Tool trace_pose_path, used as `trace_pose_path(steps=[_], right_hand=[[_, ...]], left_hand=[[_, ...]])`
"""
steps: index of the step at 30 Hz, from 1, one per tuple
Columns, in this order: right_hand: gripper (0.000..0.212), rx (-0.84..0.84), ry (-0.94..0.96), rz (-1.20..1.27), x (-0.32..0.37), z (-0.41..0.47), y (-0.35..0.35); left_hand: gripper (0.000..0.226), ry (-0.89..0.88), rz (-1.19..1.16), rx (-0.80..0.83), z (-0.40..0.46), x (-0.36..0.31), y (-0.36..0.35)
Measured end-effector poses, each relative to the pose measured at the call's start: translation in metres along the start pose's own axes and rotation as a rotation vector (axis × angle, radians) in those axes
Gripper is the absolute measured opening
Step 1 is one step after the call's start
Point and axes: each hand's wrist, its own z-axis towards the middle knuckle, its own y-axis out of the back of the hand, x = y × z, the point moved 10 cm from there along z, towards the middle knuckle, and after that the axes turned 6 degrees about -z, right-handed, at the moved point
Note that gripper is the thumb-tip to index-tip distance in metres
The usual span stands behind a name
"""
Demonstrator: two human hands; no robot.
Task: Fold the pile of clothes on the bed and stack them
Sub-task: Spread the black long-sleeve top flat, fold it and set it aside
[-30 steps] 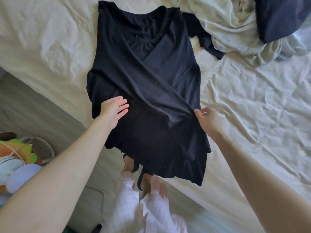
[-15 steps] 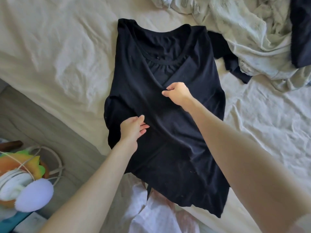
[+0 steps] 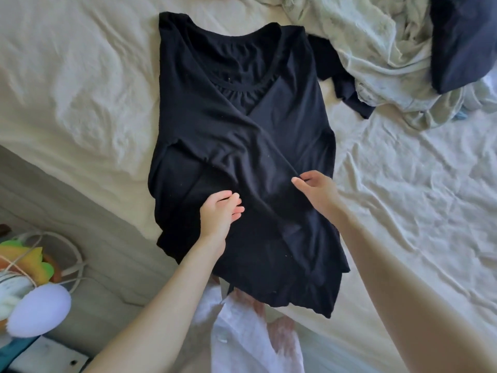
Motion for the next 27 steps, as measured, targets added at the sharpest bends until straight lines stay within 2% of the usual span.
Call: trace_pose_path(steps=[3,6,9,12,15,19,22,24,27], right_hand=[[0.022,0.046,-0.093,0.068,-0.057,-0.03,0.008],[0.025,0.135,-0.167,0.064,-0.107,-0.056,0.006],[0.018,0.17,-0.164,0.107,-0.137,-0.072,0.003],[0.018,0.238,-0.128,0.267,-0.146,-0.082,0.0],[0.016,0.309,-0.051,0.424,-0.14,-0.091,0.001],[0.017,0.258,0.055,0.603,-0.134,-0.098,0.014],[0.011,0.219,0.069,0.531,-0.141,-0.1,0.01],[0.007,0.206,0.027,0.403,-0.155,-0.101,0.001],[0.018,0.268,-0.073,0.36,-0.178,-0.105,-0.018]], left_hand=[[0.021,-0.011,0.011,-0.003,-0.015,0.026,-0.013],[0.024,0.065,0.046,0.055,-0.031,0.065,-0.035],[0.014,0.143,0.091,0.126,-0.049,0.104,-0.062],[0.014,0.139,0.047,0.21,-0.064,0.125,-0.087],[0.012,0.073,-0.135,0.223,-0.076,0.131,-0.089],[0.014,-0.123,-0.323,0.181,-0.09,0.122,-0.065],[0.02,-0.162,-0.252,0.11,-0.093,0.127,-0.055],[0.027,-0.049,-0.143,0.139,-0.093,0.148,-0.062],[0.034,0.076,0.116,0.231,-0.095,0.181,-0.075]])
